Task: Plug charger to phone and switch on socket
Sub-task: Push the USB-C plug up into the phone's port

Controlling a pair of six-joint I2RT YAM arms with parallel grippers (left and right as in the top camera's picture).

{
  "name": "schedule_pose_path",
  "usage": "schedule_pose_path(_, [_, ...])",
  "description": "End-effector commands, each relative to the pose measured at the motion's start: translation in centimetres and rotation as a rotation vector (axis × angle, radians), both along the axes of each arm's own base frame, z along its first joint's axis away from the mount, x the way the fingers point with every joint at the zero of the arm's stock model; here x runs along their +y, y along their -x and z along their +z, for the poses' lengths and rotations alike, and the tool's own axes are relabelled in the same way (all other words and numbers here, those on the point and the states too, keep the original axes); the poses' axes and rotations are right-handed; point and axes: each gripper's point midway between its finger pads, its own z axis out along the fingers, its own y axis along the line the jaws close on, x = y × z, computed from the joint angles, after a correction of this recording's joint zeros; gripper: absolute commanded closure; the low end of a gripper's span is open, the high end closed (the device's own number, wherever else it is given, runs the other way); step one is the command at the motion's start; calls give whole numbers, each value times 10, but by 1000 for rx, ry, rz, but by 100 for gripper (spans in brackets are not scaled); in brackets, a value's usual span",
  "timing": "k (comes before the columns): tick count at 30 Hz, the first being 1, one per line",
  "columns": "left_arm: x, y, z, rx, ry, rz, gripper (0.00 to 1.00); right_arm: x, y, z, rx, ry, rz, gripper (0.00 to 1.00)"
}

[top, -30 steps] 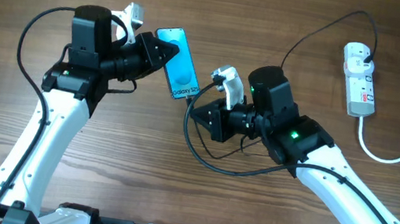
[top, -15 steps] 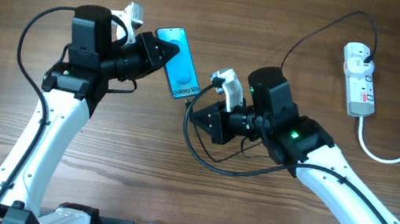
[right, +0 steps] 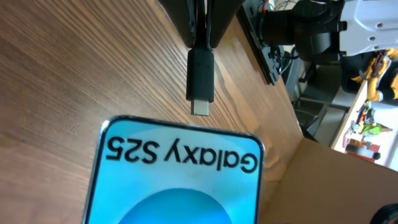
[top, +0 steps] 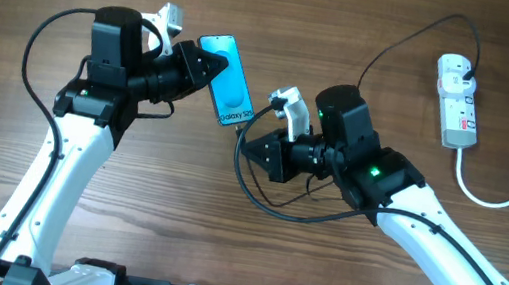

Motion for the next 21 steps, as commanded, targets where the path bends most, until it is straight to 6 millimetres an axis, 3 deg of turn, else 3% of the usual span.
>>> schedule_pose_path(1, [-4, 2, 14, -53, 3, -32, 96, 3, 0, 11, 21, -23, -13, 95])
schedule_pose_path(10, [-5, 2, 14, -53, 5, -35, 96, 6, 0, 16, 22, -51, -5, 96])
schedule_pose_path(15, [-5, 3, 14, -52, 7, -38, 96, 9, -5, 1, 57, -33, -11, 95])
schedule_pose_path(21, [-5, 3, 14, -52, 7, -38, 96, 10, -7, 3, 45, -40, -10, 95])
